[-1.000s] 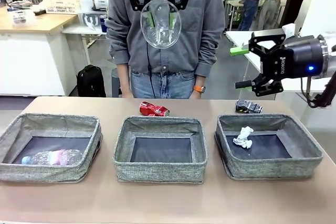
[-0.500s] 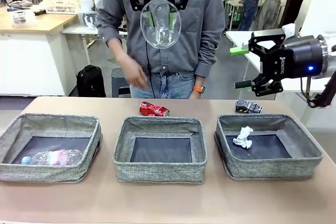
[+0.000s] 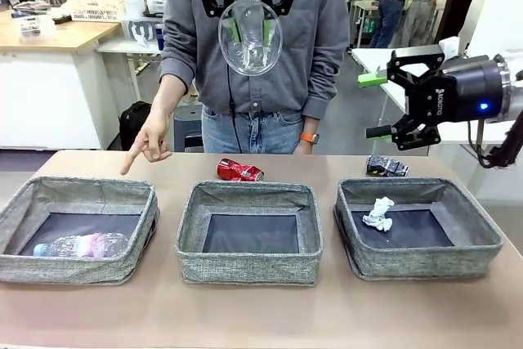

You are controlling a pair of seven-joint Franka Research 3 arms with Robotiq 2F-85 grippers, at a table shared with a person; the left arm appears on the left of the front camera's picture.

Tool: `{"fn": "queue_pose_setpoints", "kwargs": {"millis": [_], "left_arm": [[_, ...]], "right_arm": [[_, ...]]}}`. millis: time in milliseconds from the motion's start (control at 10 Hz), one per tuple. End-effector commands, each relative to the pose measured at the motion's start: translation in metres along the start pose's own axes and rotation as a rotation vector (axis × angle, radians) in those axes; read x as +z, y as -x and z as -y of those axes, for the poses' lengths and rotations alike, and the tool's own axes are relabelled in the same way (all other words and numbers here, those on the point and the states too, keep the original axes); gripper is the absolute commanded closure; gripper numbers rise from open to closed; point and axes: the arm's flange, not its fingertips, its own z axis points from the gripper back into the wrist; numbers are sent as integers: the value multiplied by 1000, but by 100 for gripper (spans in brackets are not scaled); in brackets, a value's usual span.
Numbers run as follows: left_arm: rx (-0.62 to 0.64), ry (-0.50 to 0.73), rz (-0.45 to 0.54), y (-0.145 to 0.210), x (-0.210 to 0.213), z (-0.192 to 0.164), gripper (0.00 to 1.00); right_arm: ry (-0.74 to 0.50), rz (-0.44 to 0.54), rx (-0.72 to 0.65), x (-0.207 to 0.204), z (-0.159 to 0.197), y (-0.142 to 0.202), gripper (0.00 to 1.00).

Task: Sort the waste into the appropriate baskets.
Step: Place the picked waste into the Fabric basket indicated by the person.

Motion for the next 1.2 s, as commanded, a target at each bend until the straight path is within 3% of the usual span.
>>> {"fn": "queue_pose_setpoints", "kwargs": {"millis": [0,400,500,600,800,900,1100], "left_arm": [[1,-2,2,2,3,-1,63],[0,0,0,0,0,0,63],[-54,-13,64,4,-7,-5,63],[-45,-111,91,14,-28,-27,63],[-54,-145,123,56,-63,-81,63],[-28,-251,151,80,-81,-112,63],[120,-169,74,95,-122,-175,63]], "right_arm": [[-6,-1,-15,0,-2,1,0],[-6,-1,-15,0,-2,1,0],[-6,-1,-15,0,-2,1,0],[-6,-1,-15,0,-2,1,0],[-6,-1,-15,0,-2,1,0],[-6,-1,-15,0,-2,1,0],[-6,-1,-15,0,-2,1,0]]}}
